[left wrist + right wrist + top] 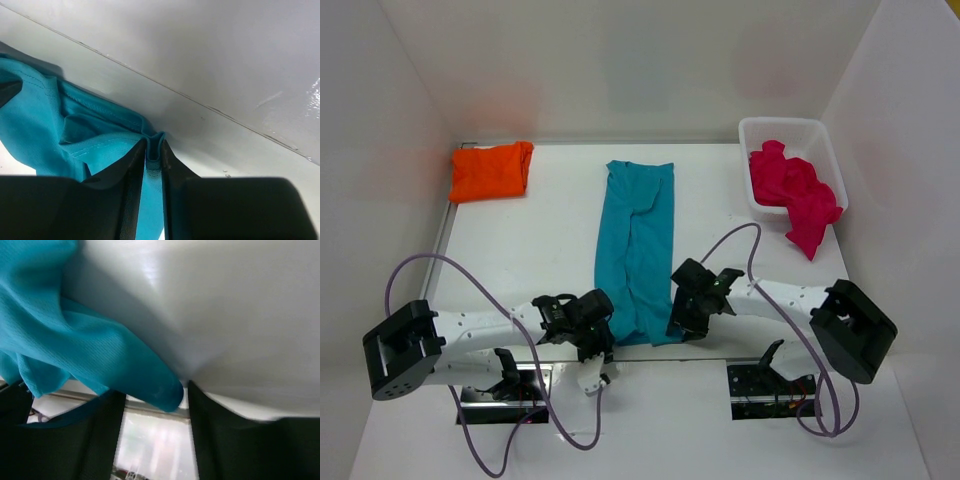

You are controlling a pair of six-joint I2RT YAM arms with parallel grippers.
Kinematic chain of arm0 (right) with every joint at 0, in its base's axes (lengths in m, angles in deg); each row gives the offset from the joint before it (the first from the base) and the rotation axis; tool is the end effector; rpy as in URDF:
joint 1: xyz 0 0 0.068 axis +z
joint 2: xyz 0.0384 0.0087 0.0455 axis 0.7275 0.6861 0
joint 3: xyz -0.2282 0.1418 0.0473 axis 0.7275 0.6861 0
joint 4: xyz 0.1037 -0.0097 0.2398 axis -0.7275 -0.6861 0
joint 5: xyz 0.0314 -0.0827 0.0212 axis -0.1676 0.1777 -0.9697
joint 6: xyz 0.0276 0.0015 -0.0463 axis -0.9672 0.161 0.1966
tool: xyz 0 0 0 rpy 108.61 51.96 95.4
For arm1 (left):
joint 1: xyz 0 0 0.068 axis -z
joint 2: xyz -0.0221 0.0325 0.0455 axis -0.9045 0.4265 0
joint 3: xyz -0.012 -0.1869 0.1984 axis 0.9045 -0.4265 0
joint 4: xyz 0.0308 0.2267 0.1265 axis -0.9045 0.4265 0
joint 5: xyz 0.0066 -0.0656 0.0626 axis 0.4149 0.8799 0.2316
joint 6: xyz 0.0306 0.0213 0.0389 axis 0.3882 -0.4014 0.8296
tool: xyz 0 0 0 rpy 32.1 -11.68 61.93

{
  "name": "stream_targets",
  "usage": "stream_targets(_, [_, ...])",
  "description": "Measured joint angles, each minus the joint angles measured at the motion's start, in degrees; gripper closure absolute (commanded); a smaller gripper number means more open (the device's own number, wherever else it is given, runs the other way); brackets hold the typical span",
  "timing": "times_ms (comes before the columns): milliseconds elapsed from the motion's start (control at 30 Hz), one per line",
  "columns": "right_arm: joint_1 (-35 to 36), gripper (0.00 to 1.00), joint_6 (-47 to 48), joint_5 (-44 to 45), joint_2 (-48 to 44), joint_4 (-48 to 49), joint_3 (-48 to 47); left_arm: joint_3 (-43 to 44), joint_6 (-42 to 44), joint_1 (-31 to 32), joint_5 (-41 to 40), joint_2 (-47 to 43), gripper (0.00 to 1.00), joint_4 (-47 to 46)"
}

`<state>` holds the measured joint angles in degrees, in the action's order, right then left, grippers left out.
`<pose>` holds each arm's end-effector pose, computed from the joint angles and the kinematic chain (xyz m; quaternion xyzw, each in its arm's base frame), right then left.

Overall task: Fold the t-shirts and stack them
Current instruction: Grab the bottom of the folded rectangular tshirt with both arms, then fold the folded rectangular tshirt in 1/3 of the way

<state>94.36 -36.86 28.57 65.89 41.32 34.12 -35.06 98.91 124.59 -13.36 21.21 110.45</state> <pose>0.1390 0.1600 0.1468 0.1378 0.9769 0.1613 0.0266 0.0929 -0.1822 0.1539 0.9467 0.1684 -0.0758 0.2639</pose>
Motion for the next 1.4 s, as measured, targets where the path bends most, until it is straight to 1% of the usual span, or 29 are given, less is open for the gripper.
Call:
stream_targets(33, [0.0, 0.55, 0.3, 0.0, 0.7, 0.2, -0.4, 0.0, -0.1, 0.0, 0.0, 0.0, 0.76, -0.1])
stream_targets(67, [0.0, 0.66, 0.6, 0.0, 1.4, 0.7, -0.7, 0.0, -0.2, 0.0, 0.0, 0.0, 0.8, -0.3])
stream_targets(100, [0.0, 0.86, 0.8, -0.1, 2.1, 1.0, -1.0, 0.0, -0.2, 0.0, 0.0, 0.0, 0.9, -0.3])
stream_targets(133, [0.0, 0.95, 1.1, -0.2, 2.8, 1.4, -1.0, 0.0, -0.6, 0.0, 0.0, 0.0, 0.95, -0.5])
stream_targets(167, [0.0, 1.0, 1.1, -0.3, 3.3, 1.7, -1.2, 0.0, -1.1, 0.0, -0.1, 0.0, 0.97, -0.6])
stream_targets(300, [0.0, 1.0, 1.5, -0.6, 3.4, 1.4, -1.8, 0.2, -3.5, 0.0, -0.1, -0.1, 0.98, -0.4])
stream_targets(433, [0.5, 1.0, 2.1, -1.5, 2.1, -1.2, -4.0, 3.0, -8.0, 0.0, 0.2, -1.5, 0.99, 4.2])
stream_targets(500, [1.8, 1.0, 2.3, -2.8, 1.3, -1.7, -5.1, 4.7, -10.9, 0.0, 0.2, -4.5, 0.99, 6.3])
stream_targets(633, [6.6, 1.0, 2.5, -6.2, 1.3, -2.4, -6.6, 6.3, -15.3, 0.0, 0.9, -13.6, 1.0, 11.2])
stream_targets(767, [10.5, 1.0, 2.7, -9.2, 4.1, -2.8, -8.3, 6.5, -18.1, 0.0, 1.5, -19.1, 1.0, 16.2])
stream_targets(933, [11.1, 1.0, 4.1, -11.4, 8.3, -2.9, -9.7, 6.2, -20.1, 0.0, 1.3, -19.8, 1.0, 19.1])
stream_targets(1067, [10.5, 1.0, 5.5, -12.2, 8.7, -4.1, -12.3, 6.2, -23.3, 0.0, -0.7, -19.6, 1.0, 18.5])
stream_targets(1133, [9.0, 1.0, 6.5, -12.8, 8.3, -4.6, -14.3, 6.2, -25.4, -0.7, -2.1, -19.4, 1.0, 17.5])
stream_targets(1233, [4.0, 1.0, 8.8, -13.0, 7.3, -5.7, -17.2, 6.7, -27.4, -4.7, -3.5, -18.3, 1.0, 15.6])
stream_targets(1300, [-0.1, 1.0, 11.1, -13.1, 7.4, -6.7, -20.1, 8.2, -28.5, -9.9, -4.1, -15.9, 1.0, 13.6])
stream_targets(1400, [-4.3, 1.0, 15.3, -12.9, 9.9, -8.0, -24.9, 12.8, -29.4, -18.2, -4.3, -10.1, 1.0, 9.9])
